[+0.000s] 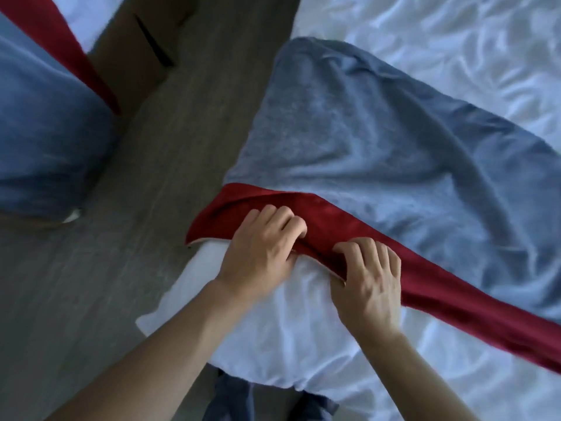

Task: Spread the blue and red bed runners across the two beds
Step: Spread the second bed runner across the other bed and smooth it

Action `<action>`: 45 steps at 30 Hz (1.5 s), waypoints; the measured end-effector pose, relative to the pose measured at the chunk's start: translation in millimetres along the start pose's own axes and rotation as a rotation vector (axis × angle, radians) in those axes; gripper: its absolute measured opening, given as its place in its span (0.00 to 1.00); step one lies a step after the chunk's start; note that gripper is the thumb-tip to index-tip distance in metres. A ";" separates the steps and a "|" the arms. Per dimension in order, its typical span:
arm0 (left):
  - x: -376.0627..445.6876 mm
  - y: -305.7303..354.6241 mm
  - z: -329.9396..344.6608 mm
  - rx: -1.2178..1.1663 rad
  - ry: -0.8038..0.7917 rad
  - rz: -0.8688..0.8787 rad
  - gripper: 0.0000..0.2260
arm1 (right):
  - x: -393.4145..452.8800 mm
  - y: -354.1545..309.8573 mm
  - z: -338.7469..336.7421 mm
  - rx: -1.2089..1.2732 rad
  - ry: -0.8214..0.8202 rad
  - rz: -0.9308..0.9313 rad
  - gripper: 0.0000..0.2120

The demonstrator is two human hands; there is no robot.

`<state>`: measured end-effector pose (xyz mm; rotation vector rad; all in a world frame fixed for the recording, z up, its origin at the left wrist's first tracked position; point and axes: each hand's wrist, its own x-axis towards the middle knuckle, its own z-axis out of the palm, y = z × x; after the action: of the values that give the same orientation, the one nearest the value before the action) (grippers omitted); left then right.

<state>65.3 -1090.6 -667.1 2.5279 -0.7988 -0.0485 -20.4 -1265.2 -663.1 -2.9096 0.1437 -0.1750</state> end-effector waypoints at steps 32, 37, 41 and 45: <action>-29.0 282.0 134.4 0.228 -0.185 0.219 0.10 | -184.7 247.7 -76.6 0.083 0.073 0.240 0.12; -4.9 322.1 159.3 0.201 -0.192 0.296 0.08 | -182.1 272.4 -80.1 -0.038 0.113 0.292 0.09; 4.9 358.5 184.8 0.141 -0.214 0.360 0.05 | -192.2 289.6 -86.8 -0.105 0.088 0.320 0.06; -23.1 372.4 188.0 0.171 -0.231 0.348 0.06 | -221.0 289.9 -95.1 -0.038 0.055 0.243 0.06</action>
<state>-184.7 -1425.2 -664.4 2.5302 -1.3784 -0.1647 -275.3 -1542.6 -660.4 -2.8935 0.5115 -0.2134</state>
